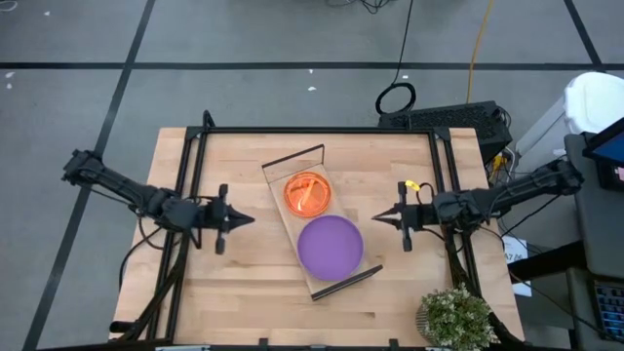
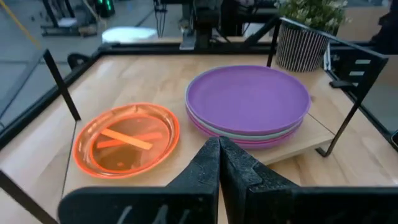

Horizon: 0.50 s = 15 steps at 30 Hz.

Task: Place and stack plates onto a shelf
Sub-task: Return to Home Position

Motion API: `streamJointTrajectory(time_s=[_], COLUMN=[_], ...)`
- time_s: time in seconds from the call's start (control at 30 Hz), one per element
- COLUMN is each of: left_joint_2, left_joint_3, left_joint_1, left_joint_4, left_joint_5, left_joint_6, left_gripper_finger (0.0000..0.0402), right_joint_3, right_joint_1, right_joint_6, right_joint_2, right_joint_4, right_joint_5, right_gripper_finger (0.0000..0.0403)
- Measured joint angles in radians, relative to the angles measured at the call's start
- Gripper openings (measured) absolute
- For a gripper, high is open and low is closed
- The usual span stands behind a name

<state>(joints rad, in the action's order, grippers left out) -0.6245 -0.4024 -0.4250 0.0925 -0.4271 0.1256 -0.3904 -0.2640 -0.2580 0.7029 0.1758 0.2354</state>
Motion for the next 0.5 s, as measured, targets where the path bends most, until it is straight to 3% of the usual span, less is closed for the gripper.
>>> streamJointTrajectory(time_s=[0.5], left_joint_2=[0.173], left_joint_3=[0.225], left_joint_1=[0.001], left_joint_4=[-0.073], left_joint_5=[0.012], left_joint_6=[-0.069], left_gripper_finger=[0.0002], right_joint_3=[0.272], right_joint_1=[0.066], right_joint_6=[-0.015], right_joint_2=[-0.077], right_joint_4=[0.285], right_joint_5=[-0.032], right_gripper_finger=[0.0])
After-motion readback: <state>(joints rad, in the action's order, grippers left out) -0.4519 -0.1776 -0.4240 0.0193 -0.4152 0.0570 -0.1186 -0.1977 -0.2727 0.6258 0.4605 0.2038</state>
